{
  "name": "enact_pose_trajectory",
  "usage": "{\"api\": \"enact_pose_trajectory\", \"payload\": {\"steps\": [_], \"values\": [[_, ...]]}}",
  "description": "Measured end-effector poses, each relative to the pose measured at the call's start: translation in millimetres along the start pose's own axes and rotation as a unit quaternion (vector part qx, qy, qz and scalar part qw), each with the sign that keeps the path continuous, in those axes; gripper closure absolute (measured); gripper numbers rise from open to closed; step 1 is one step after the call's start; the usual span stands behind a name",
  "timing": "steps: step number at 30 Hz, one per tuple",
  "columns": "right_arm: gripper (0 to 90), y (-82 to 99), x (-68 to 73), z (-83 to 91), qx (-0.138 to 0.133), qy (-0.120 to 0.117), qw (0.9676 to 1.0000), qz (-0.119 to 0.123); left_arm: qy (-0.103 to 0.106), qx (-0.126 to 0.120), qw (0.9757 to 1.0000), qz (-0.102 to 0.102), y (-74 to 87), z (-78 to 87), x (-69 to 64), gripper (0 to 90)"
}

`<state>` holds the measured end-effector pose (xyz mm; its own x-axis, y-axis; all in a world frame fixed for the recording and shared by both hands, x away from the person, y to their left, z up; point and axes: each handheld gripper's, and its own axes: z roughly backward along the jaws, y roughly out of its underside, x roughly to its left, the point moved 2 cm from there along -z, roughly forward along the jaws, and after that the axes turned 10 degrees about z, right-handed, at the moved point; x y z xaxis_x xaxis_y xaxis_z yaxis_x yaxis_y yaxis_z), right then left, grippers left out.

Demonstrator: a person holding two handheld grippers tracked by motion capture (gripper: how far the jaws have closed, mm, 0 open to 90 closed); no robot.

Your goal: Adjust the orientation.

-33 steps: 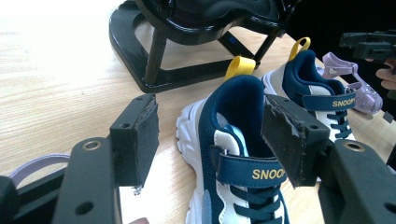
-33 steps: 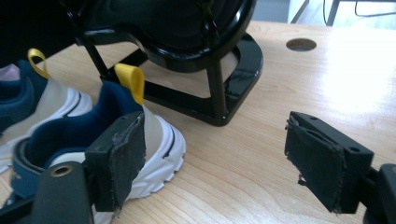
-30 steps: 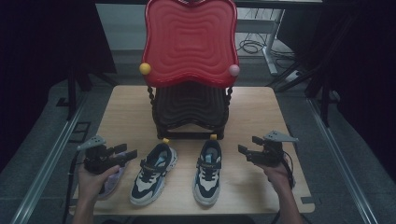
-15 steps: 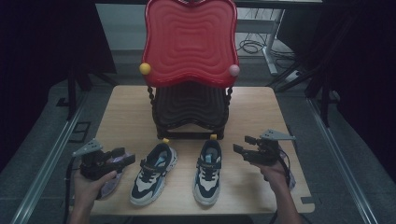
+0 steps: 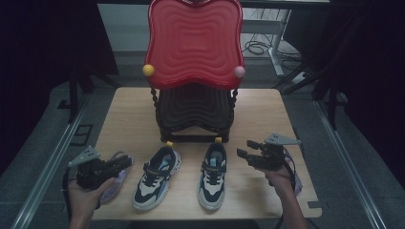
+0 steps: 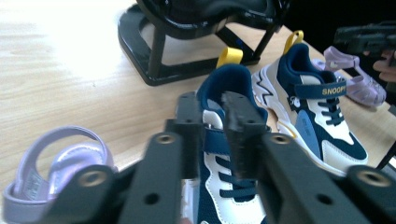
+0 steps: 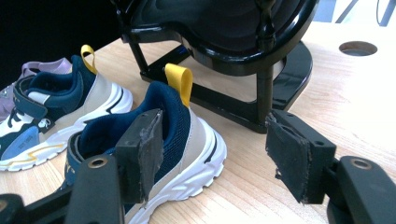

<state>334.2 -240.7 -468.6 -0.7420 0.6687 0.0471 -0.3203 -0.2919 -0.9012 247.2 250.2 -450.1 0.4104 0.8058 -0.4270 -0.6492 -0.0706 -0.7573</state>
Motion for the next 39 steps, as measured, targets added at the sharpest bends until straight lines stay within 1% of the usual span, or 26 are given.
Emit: {"api": "enact_pose_trajectory", "payload": {"steps": [1,2,5,7,9,10,11,12,14,15,16,18,19,22,23,24,26,28,29,30,32,33,34,35,36,39], "values": [[37.4,-1.0,2.6,1.6,-0.005,-0.005,1.0000,0.005,-0.008,0.008,0.9999,-0.003,2.0,-1.8,-2.0,87.0],[37.4,-1.0,2.6,1.6,-0.005,-0.005,1.0000,0.005,-0.008,0.008,0.9999,-0.003,2.0,-1.8,-2.0,89.0],[37.6,-0.5,3.7,3.4,-0.006,-0.005,0.9999,0.008,-0.020,0.021,0.9995,-0.011,4.2,0.5,-0.8,90.0],[37.8,1.3,1.9,3.4,-0.004,-0.002,1.0000,0.006,-0.031,0.033,0.9989,-0.012,8.5,5.7,4.7,90.0],[38.2,2.4,2.1,3.2,-0.003,-0.001,1.0000,0.004,-0.043,0.042,0.9982,-0.004,17.6,14.8,13.4,90.0],[38.4,3.0,2.6,3.2,-0.002,-0.001,1.0000,0.006,-0.043,0.042,0.9982,-0.004,17.6,14.8,13.4,90.0],[38.4,3.6,3.2,3.1,0.000,0.000,1.0000,0.009,-0.050,0.048,0.9976,0.001,25.8,20.6,18.9,90.0],[38.4,3.6,3.2,3.1,0.000,0.000,1.0000,0.009,-0.050,0.048,0.9976,0.001,25.8,20.6,18.9,90.0],[38.4,4.6,4.4,3.0,0.003,0.002,0.9999,0.013,-0.051,0.054,0.9972,0.009,34.9,25.0,24.4,90.0],[38.8,5.5,4.1,3.2,-0.002,-0.006,1.0000,0.004,-0.053,0.059,0.9967,0.016,40.8,27.1,28.2,90.0],[38.8,5.5,4.1,3.2,-0.002,-0.006,1.0000,0.004,-0.053,0.059,0.9967,0.016,40.8,27.1,28.2,90.0],[38.8,6.9,2.8,3.9,-0.003,-0.007,1.0000,-0.004,-0.057,0.063,0.9962,0.021,46.7,28.6,31.5,90.0],[38.9,8.3,1.0,4.7,-0.001,-0.001,1.0000,-0.006,-0.057,0.065,0.9960,0.023,48.2,29.3,31.9,90.0],[39.1,9.8,-0.9,5.4,0.000,0.002,0.9999,-0.012,-0.055,0.068,0.9959,0.026,53.3,29.9,31.9,90.0],[39.1,10.8,-2.5,5.4,0.002,0.005,0.9999,-0.015,-0.054,0.073,0.9955,0.027,55.8,30.4,31.2,90.0],[39.1,10.8,-2.5,5.4,0.002,0.005,0.9999,-0.015,-0.054,0.073,0.9955,0.027,55.8,30.4,31.2,90.0],[39.4,11.4,-3.7,4.7,-0.002,-0.002,0.9997,-0.023,-0.056,0.070,0.9955,0.031,57.3,33.1,31.1,90.0],[39.4,11.7,-4.0,4.4,-0.003,-0.003,0.9997,-0.024,-0.058,0.069,0.9952,0.037,59.9,35.2,32.5,90.0],[39.3,12.4,-4.0,4.0,0.000,-0.002,0.9997,-0.023,-0.061,0.076,0.9944,0.041,64.1,34.9,34.5,90.0],[39.3,12.4,-4.0,4.0,0.000,-0.002,0.9997,-0.023,-0.061,0.076,0.9944,0.041,64.1,34.9,34.5,90.0],[39.3,13.3,-4.1,3.8,0.002,0.000,0.9997,-0.025,-0.060,0.086,0.9935,0.045,68.6,33.5,35.4,90.0],[39.3,14.1,-4.0,3.2,0.003,0.003,0.9997,-0.025,-0.061,0.096,0.9925,0.047,72.8,31.3,35.6,90.0],[39.3,14.1,-4.0,3.2,0.003,0.003,0.9997,-0.025,-0.061,0.096,0.9925,0.047,72.8,31.3,35.6,90.0],[39.2,14.5,-3.5,2.9,0.005,0.003,0.9997,-0.023,-0.066,0.104,0.9911,0.049,76.4,28.7,36.8,90.0],[39.2,14.5,-3.5,2.9,0.005,0.003,0.9997,-0.023,-0.066,0.104,0.9911,0.049,76.4,28.7,36.8,90.0],[39.1,14.4,-2.8,3.6,0.005,0.003,0.9997,-0.022,-0.074,0.113,0.9894,0.053,80.9,24.6,38.0,90.0]]}}
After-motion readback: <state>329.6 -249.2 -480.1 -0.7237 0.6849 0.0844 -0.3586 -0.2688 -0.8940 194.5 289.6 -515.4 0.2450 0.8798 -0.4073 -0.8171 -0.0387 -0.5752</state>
